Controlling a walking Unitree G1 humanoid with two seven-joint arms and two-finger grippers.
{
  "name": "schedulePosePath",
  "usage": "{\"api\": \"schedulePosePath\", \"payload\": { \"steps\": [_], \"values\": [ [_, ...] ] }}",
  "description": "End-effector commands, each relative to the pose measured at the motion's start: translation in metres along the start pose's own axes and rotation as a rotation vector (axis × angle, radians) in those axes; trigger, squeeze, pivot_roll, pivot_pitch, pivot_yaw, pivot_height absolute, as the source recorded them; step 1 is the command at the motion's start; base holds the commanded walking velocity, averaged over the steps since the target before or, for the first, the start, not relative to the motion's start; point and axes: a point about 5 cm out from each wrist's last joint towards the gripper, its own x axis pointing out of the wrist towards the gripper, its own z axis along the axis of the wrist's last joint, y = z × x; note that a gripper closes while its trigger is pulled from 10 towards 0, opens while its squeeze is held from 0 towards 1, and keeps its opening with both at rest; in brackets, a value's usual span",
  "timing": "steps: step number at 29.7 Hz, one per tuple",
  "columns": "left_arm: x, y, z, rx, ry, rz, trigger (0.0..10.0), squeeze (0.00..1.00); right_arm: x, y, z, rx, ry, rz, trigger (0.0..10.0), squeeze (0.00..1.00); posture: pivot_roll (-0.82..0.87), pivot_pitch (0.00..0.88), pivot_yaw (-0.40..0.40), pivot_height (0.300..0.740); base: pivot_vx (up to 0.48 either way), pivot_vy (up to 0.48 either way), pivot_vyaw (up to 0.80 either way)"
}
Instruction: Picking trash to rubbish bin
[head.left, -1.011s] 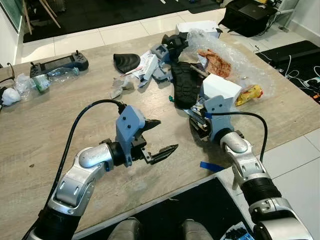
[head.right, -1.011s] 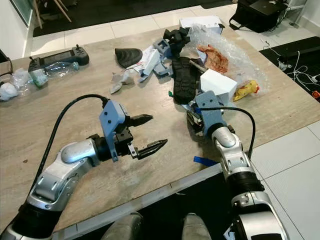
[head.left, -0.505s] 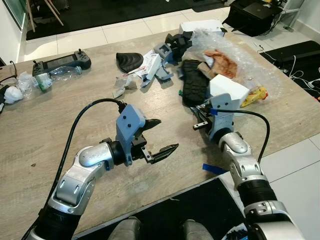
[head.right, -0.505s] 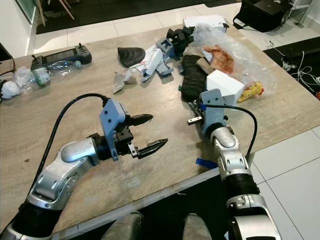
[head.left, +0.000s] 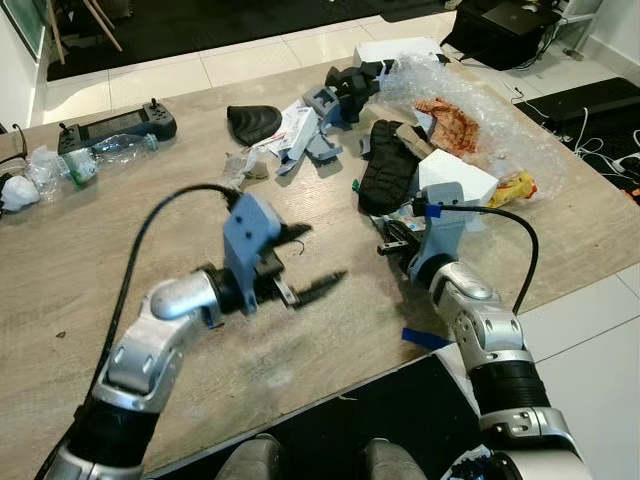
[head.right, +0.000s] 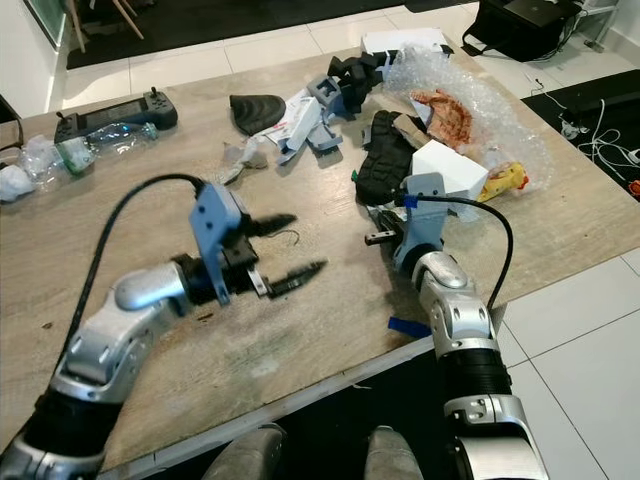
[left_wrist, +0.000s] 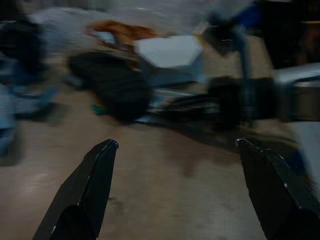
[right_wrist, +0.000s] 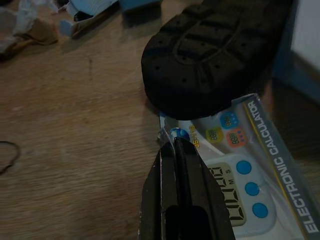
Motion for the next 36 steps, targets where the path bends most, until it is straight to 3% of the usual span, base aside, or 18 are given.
{"api": "schedulePosePath", "payload": {
  "steps": [1,13,19,24,26,28,30,31,32,35,36],
  "values": [
    [-0.005,0.012,-0.002,0.018,0.017,0.062,10.0,0.00,0.002,0.010,0.009,0.052,-0.039,0.063,0.0,0.00,0.00,0.098,0.046,0.740,0.000,0.000,0.00],
    [-0.007,0.019,-0.001,0.003,-0.013,0.100,10.0,0.00,0.002,0.032,0.067,0.184,-0.187,0.270,0.0,0.00,-0.03,0.081,0.025,0.740,0.000,0.000,0.00],
    [-0.005,0.018,-0.006,-0.007,-0.014,0.106,10.0,0.00,-0.001,0.036,0.067,0.209,-0.157,0.319,0.0,0.00,-0.04,0.081,0.011,0.740,0.000,0.000,0.00],
    [-0.002,0.017,-0.008,0.005,-0.008,0.113,10.0,0.00,0.003,0.040,0.045,0.181,-0.039,0.296,0.0,0.00,-0.05,0.083,-0.005,0.740,0.000,0.000,0.00],
    [-0.002,0.014,-0.011,0.020,0.010,0.097,10.0,0.00,0.003,0.039,0.031,0.088,0.043,0.257,0.0,0.00,-0.05,0.082,-0.008,0.740,0.000,0.000,0.00],
    [-0.002,0.011,-0.014,0.009,0.014,0.090,10.0,0.00,0.002,0.036,0.012,-0.117,0.151,0.222,0.0,0.00,-0.07,0.082,-0.006,0.740,0.000,0.000,0.00],
    [-0.002,0.010,-0.016,0.005,0.018,0.081,10.0,0.00,0.000,0.036,0.004,-0.167,0.202,0.219,0.0,0.00,-0.07,0.079,-0.005,0.740,0.000,0.000,0.00],
    [-0.002,0.007,-0.018,0.002,0.027,0.068,10.0,0.00,-0.003,0.034,-0.006,-0.286,0.263,0.221,0.0,0.00,-0.07,0.077,-0.004,0.740,0.000,0.000,0.00],
    [-0.002,0.004,-0.019,0.003,0.035,0.055,10.0,0.00,-0.007,0.033,-0.014,-0.345,0.309,0.227,0.0,0.00,-0.07,0.076,-0.005,0.740,0.000,0.000,0.00],
    [0.001,0.003,-0.018,0.003,0.027,0.048,10.0,0.00,-0.016,0.031,-0.021,-0.396,0.356,0.258,0.0,0.00,-0.06,0.071,-0.001,0.740,0.000,0.000,0.00],
    [0.002,0.003,-0.017,0.007,0.022,0.047,10.0,0.00,-0.018,0.034,-0.017,-0.336,0.332,0.290,0.0,0.00,-0.06,0.071,0.000,0.740,0.000,0.000,0.00]
  ]
}}
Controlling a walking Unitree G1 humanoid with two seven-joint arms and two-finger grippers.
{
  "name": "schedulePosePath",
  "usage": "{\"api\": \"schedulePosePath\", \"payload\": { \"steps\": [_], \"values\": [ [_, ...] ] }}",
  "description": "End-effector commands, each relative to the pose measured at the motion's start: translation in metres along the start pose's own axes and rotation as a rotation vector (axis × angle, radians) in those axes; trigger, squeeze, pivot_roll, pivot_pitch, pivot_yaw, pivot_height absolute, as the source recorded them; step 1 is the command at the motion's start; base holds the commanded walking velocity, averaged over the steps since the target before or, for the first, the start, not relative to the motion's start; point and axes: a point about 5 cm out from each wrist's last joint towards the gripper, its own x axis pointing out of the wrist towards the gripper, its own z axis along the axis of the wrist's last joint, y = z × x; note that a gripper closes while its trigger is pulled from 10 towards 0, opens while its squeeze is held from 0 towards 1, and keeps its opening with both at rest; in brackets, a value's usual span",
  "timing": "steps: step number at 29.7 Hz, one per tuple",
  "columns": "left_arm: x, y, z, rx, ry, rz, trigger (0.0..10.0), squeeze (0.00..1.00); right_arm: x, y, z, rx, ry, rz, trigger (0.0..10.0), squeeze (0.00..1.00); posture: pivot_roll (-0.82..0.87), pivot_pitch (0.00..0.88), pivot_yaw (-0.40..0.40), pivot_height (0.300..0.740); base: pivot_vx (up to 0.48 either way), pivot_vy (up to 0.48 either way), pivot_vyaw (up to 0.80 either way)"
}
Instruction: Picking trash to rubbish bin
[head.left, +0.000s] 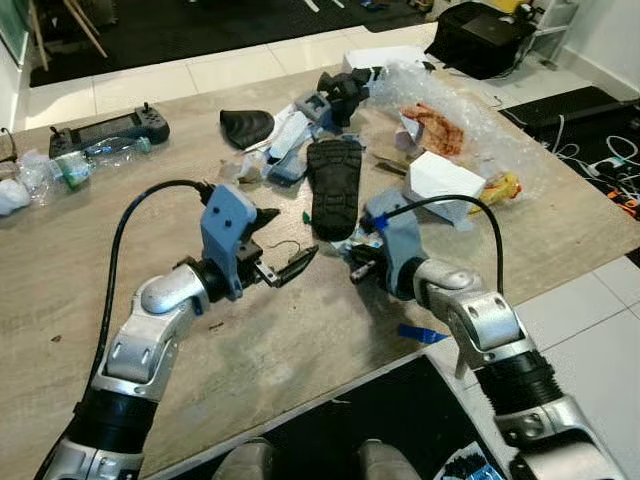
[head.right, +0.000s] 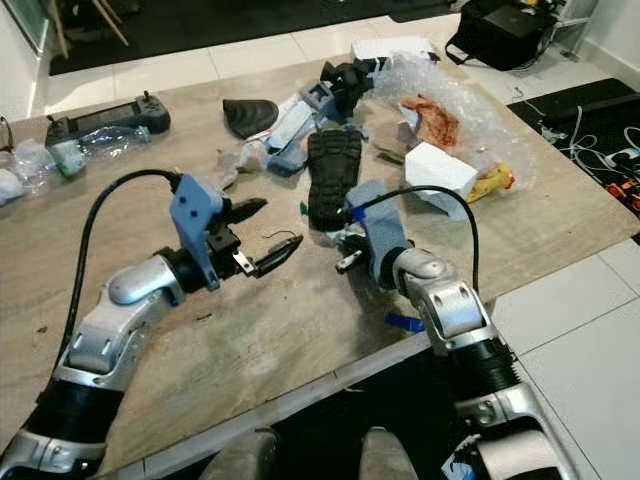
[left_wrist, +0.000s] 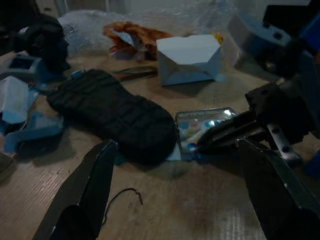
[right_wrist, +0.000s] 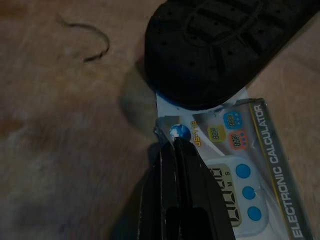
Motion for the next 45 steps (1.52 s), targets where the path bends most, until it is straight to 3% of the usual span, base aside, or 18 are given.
{"api": "schedulePosePath", "payload": {
  "steps": [1,8,18,19,20,24,25,29,32,35,37,38,39,40,41,42,43,45],
  "values": [
    [0.003,-0.003,-0.002,-0.002,0.002,-0.014,10.0,0.00,-0.001,0.011,-0.004,0.103,-0.011,0.087,0.0,0.00,-0.06,0.063,0.004,0.740,0.000,0.000,0.00],
    [0.007,-0.005,-0.005,0.005,0.018,-0.060,10.0,0.00,-0.018,0.016,0.035,0.557,-0.333,0.324,0.0,0.00,-0.06,0.028,0.013,0.740,0.000,0.000,0.00],
    [0.008,-0.009,-0.005,-0.019,0.001,-0.051,10.0,0.00,-0.029,-0.003,0.044,0.877,-0.504,0.330,0.0,0.00,-0.06,0.024,0.020,0.740,0.000,0.000,0.00],
    [0.008,-0.009,-0.005,-0.019,0.001,-0.051,10.0,0.00,-0.029,-0.003,0.044,0.877,-0.504,0.330,0.0,0.00,-0.06,0.024,0.020,0.740,0.000,0.000,0.00],
    [0.008,-0.010,-0.008,-0.021,0.007,-0.056,10.0,0.00,-0.029,-0.006,0.028,0.646,-0.331,0.155,0.0,0.00,-0.06,0.031,0.032,0.740,0.000,0.000,0.00],
    [0.010,-0.011,-0.008,-0.021,0.008,-0.070,10.0,0.00,-0.030,-0.009,0.005,0.212,-0.062,-0.040,0.0,0.00,-0.07,0.035,0.042,0.740,0.000,0.000,0.00],
    [0.011,-0.011,-0.008,-0.017,0.007,-0.075,10.0,0.00,-0.032,-0.014,-0.001,0.030,0.007,-0.101,0.0,0.00,-0.08,0.034,0.048,0.740,0.000,0.000,0.00],
    [0.013,-0.009,-0.008,-0.005,0.011,-0.082,10.0,0.00,-0.036,-0.012,-0.002,0.048,0.009,-0.082,0.0,0.00,-0.08,0.034,0.053,0.740,0.000,0.000,0.00],
    [0.014,-0.009,-0.007,-0.011,0.007,-0.081,10.0,0.00,-0.036,-0.008,0.004,0.285,-0.076,-0.025,0.0,0.00,-0.08,0.029,0.055,0.740,0.000,0.000,0.00],
    [0.014,-0.009,-0.007,-0.014,0.004,-0.086,10.0,0.00,-0.040,-0.009,0.032,0.714,-0.359,0.124,0.0,0.00,-0.08,0.019,0.055,0.740,0.000,0.000,0.00],
    [0.015,-0.007,-0.005,-0.021,-0.005,-0.078,10.0,0.00,-0.043,-0.016,0.041,0.864,-0.481,0.149,0.0,0.00,-0.07,0.016,0.054,0.740,0.000,0.000,0.00],
    [0.015,-0.007,-0.004,-0.022,-0.007,-0.076,10.0,0.00,-0.043,-0.023,0.042,0.866,-0.516,0.089,0.0,0.00,-0.07,0.016,0.055,0.740,0.000,0.000,0.00],
    [0.015,-0.006,-0.004,-0.016,-0.010,-0.073,10.0,0.00,-0.044,-0.035,0.042,0.666,-0.497,-0.101,0.0,0.00,-0.07,0.017,0.056,0.740,0.000,0.000,0.00],
    [0.015,-0.006,-0.004,-0.016,-0.010,-0.073,10.0,0.00,-0.044,-0.035,0.042,0.666,-0.497,-0.101,0.0,0.00,-0.07,0.017,0.056,0.740,0.000,0.000,0.00],
    [0.015,-0.006,-0.004,-0.016,-0.010,-0.074,10.0,0.00,-0.045,-0.037,0.044,0.496,-0.472,-0.176,0.0,0.00,-0.08,0.017,0.056,0.740,0.000,0.000,0.00],
    [0.015,-0.006,-0.004,-0.016,-0.010,-0.074,10.0,0.00,-0.045,-0.037,0.044,0.496,-0.472,-0.176,0.0,0.00,-0.08,0.017,0.056,0.740,0.000,0.000,0.00],
    [0.015,-0.006,-0.004,-0.017,-0.010,-0.075,10.0,0.00,-0.045,-0.036,0.047,0.382,-0.471,-0.210,0.0,0.00,-0.08,0.018,0.055,0.740,0.000,0.000,0.00],
    [0.015,-0.007,-0.005,-0.017,-0.010,-0.077,10.0,0.00,-0.046,-0.035,0.051,0.317,-0.490,-0.229,0.0,0.00,-0.08,0.018,0.054,0.740,0.000,0.000,0.00]
  ]
}}
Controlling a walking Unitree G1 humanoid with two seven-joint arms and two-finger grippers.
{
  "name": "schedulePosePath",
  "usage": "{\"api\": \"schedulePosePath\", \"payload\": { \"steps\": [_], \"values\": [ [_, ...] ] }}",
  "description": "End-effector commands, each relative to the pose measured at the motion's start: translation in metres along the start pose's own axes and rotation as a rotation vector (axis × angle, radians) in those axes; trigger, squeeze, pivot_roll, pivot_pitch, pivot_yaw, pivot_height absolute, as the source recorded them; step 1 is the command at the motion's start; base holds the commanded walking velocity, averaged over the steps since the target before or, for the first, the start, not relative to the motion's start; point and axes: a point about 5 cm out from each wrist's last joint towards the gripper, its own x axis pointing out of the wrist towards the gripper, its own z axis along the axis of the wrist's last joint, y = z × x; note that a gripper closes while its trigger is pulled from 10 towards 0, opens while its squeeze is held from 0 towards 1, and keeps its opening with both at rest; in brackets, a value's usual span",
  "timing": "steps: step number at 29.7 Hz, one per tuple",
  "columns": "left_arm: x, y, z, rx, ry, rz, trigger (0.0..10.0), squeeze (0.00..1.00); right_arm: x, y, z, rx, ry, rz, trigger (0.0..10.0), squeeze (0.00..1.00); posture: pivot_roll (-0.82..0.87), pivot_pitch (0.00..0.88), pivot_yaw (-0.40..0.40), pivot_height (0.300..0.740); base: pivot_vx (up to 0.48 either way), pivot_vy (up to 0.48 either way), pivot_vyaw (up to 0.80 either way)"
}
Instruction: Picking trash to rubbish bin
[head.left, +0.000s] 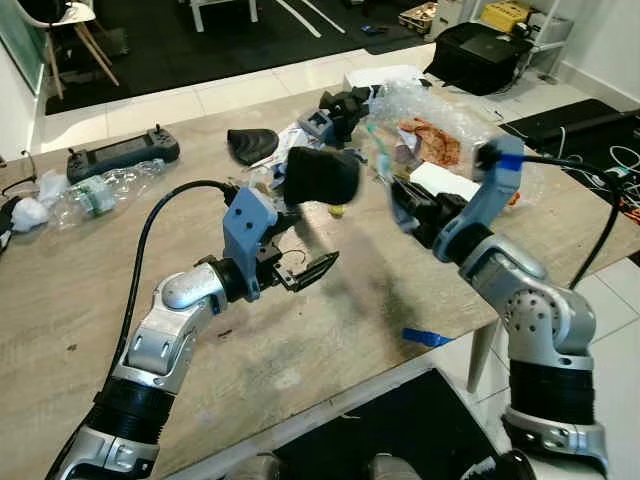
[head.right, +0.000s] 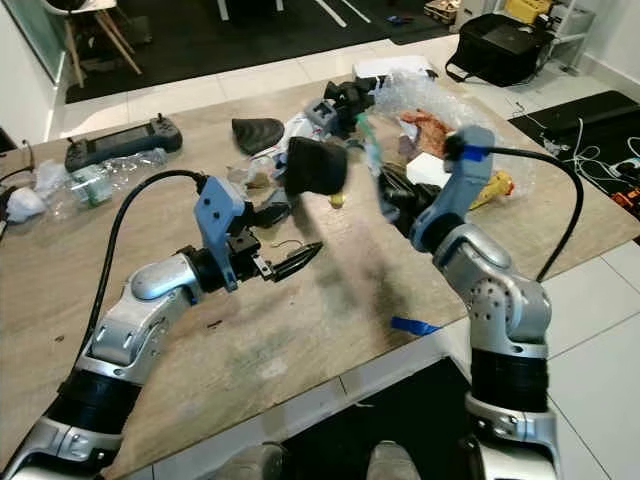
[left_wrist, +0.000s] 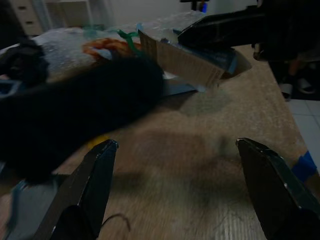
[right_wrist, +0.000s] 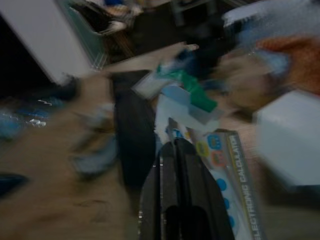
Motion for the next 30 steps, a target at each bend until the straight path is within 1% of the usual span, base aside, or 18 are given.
{"api": "schedulePosePath", "payload": {
  "steps": [1,3,8,11,13,14,15,16,17,18,19,20,21,22,24,25,28,30],
  "values": [
    [0.000,-0.001,-0.003,-0.004,0.009,-0.005,10.0,0.00,0.002,0.013,0.007,-0.158,-0.057,0.034,0.0,0.00,-0.08,0.021,0.053,0.740,0.000,0.000,0.00],
    [0.000,-0.001,-0.003,-0.005,0.008,-0.006,10.0,0.00,0.002,0.016,0.007,-0.159,-0.059,0.045,0.0,0.00,-0.08,0.021,0.053,0.740,0.000,0.000,0.00],
    [0.001,-0.002,-0.004,-0.006,0.011,-0.009,10.0,0.00,0.000,0.022,0.021,-0.103,-0.154,0.084,0.0,0.00,-0.08,0.024,0.052,0.740,0.000,0.000,0.00],
    [0.001,-0.002,-0.004,-0.004,0.011,-0.003,10.0,0.00,0.000,0.021,0.025,-0.085,-0.199,0.081,0.0,0.00,-0.08,0.026,0.054,0.740,0.000,0.000,0.00],
    [0.001,-0.002,-0.004,-0.001,0.012,0.002,10.0,0.00,0.000,0.020,0.024,-0.082,-0.210,0.075,0.0,0.00,-0.08,0.026,0.054,0.740,0.000,0.000,0.00],
    [0.002,0.001,-0.006,0.012,0.013,0.039,10.0,0.00,0.001,0.016,0.020,-0.090,-0.205,0.043,0.0,0.00,-0.08,0.025,0.049,0.740,0.000,0.000,0.00],
    [0.002,0.001,-0.006,0.012,0.013,0.039,10.0,0.00,0.001,0.016,0.020,-0.090,-0.205,0.043,0.0,0.00,-0.08,0.025,0.049,0.740,0.000,0.000,0.00],
    [0.001,0.014,-0.010,0.055,0.024,0.189,10.0,0.00,0.001,0.010,0.011,-0.106,-0.183,-0.014,0.0,0.00,-0.08,0.019,0.043,0.740,0.000,0.000,0.00],
    [-0.002,0.023,-0.011,0.050,0.016,0.289,10.0,0.00,0.001,0.006,0.005,-0.108,-0.171,-0.045,0.0,0.00,-0.07,0.015,0.047,0.740,0.000,0.000,0.00],
    [-0.002,0.023,-0.011,0.050,0.016,0.289,10.0,0.00,0.001,0.006,0.005,-0.108,-0.171,-0.045,0.0,0.00,-0.07,0.015,0.047,0.740,0.000,0.000,0.00],
    [-0.008,0.032,-0.012,0.011,-0.004,0.398,10.0,0.00,0.001,0.004,0.000,-0.108,-0.163,-0.074,0.0,0.00,-0.07,0.011,0.056,0.740,0.000,0.000,0.00],
    [-0.010,0.034,-0.012,-0.017,-0.017,0.424,10.0,0.00,0.001,0.004,-0.002,-0.109,-0.164,-0.086,0.0,0.00,-0.07,0.011,0.058,0.740,0.000,0.000,0.00],
    [-0.010,0.034,-0.012,-0.017,-0.017,0.424,10.0,0.00,0.001,0.004,-0.002,-0.109,-0.164,-0.086,0.0,0.00,-0.07,0.011,0.058,0.740,0.000,0.000,0.00],
    [-0.013,0.037,-0.013,-0.030,-0.026,0.475,10.0,0.00,0.000,0.001,-0.006,-0.115,-0.162,-0.123,9.5,0.00,-0.07,0.008,0.056,0.740,0.000,0.000,0.00],
    [-0.014,0.038,-0.014,-0.032,-0.023,0.489,10.0,0.00,0.000,0.000,-0.008,-0.118,-0.158,-0.138,9.5,0.00,-0.07,0.003,0.053,0.740,0.000,0.000,0.00],
    [-0.015,0.040,-0.015,-0.020,-0.015,0.517,10.0,0.00,0.000,-0.002,-0.012,-0.115,-0.148,-0.153,10.0,0.00,-0.06,0.001,0.047,0.740,0.000,0.000,0.00],
    [-0.022,0.048,-0.021,0.015,0.020,0.641,10.0,0.00,0.002,-0.002,-0.028,-0.095,-0.108,-0.175,10.0,0.00,-0.05,0.000,0.035,0.740,0.000,0.000,0.00],
    [-0.022,0.048,-0.021,0.015,0.020,0.641,10.0,0.00,0.002,-0.002,-0.028,-0.095,-0.108,-0.175,10.0,0.00,-0.05,0.000,0.035,0.740,0.000,0.000,0.00]
  ]
}}
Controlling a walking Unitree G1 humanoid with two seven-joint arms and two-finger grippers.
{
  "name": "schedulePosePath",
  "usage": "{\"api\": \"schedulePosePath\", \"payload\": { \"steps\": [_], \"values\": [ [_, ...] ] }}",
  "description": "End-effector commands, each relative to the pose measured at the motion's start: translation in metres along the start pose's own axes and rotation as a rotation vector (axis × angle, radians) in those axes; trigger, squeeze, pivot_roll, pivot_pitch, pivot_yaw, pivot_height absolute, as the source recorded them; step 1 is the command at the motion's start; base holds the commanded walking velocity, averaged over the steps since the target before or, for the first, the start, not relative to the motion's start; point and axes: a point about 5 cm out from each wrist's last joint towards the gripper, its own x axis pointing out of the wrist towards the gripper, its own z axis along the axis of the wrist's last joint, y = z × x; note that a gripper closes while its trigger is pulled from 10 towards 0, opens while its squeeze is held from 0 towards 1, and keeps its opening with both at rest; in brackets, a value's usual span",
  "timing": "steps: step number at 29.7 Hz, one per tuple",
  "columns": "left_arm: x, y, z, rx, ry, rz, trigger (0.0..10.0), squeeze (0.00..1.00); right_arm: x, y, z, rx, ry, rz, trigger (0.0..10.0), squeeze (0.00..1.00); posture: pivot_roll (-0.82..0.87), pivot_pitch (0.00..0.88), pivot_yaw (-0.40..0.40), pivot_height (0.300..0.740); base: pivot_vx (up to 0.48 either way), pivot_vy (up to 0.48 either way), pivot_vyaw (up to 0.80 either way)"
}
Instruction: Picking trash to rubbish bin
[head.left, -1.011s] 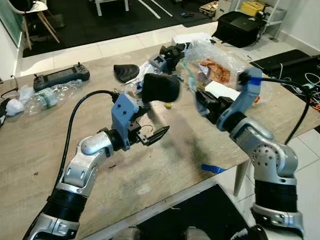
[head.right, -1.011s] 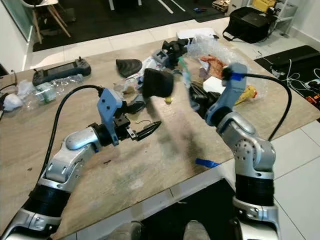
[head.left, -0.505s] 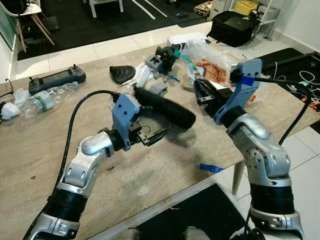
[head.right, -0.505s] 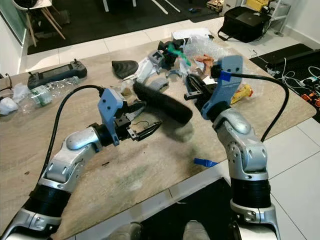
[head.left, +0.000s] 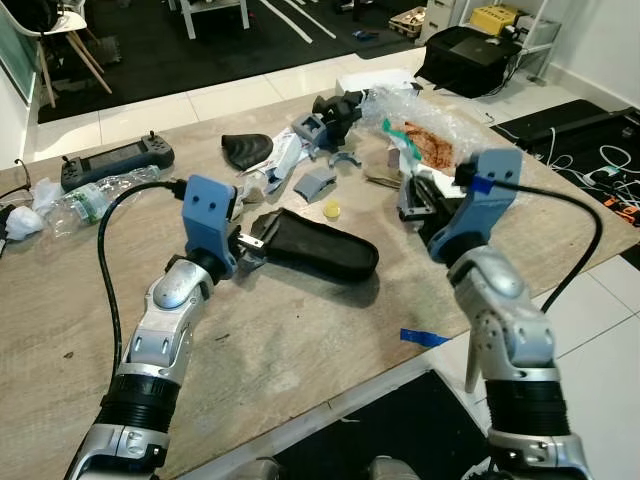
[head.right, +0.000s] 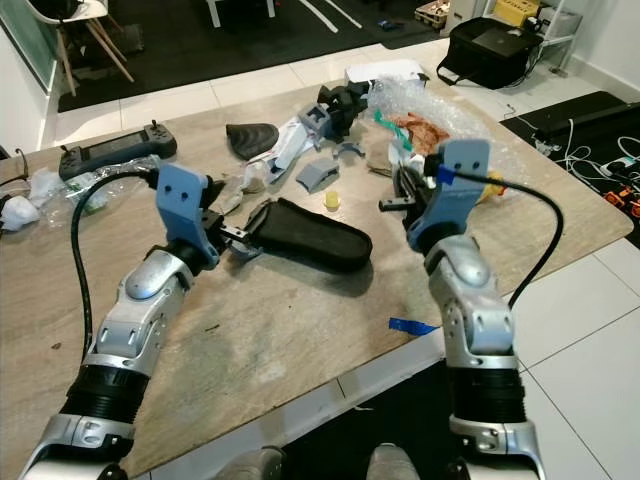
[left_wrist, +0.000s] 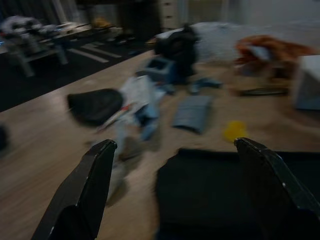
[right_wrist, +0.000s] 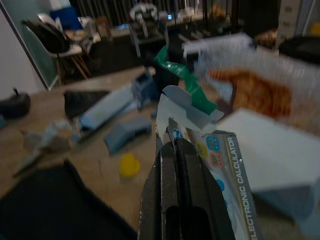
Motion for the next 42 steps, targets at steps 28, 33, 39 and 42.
{"api": "schedulePosePath", "payload": {
  "steps": [28,33,39,42],
  "values": [
    [-0.011,0.017,-0.011,-0.002,-0.004,0.254,10.0,0.00,0.005,0.000,-0.007,-0.234,-0.155,-0.132,10.0,0.00,-0.07,0.000,0.006,0.740,0.000,0.000,0.00],
    [-0.009,0.014,-0.013,-0.016,-0.001,0.243,10.0,0.00,0.004,0.003,-0.012,-0.243,-0.140,-0.113,10.0,0.00,-0.08,0.000,0.000,0.740,0.000,0.000,0.00],
    [-0.011,0.011,-0.013,0.005,0.004,0.229,10.0,0.00,0.002,0.004,-0.018,-0.216,-0.130,-0.115,10.0,0.00,-0.07,0.000,-0.001,0.740,0.000,0.000,0.00],
    [-0.013,0.011,-0.014,0.011,0.008,0.229,10.0,0.00,0.001,0.005,-0.017,-0.211,-0.133,-0.111,10.0,0.00,-0.06,0.000,0.001,0.740,0.000,0.000,0.00]
  ]
}}
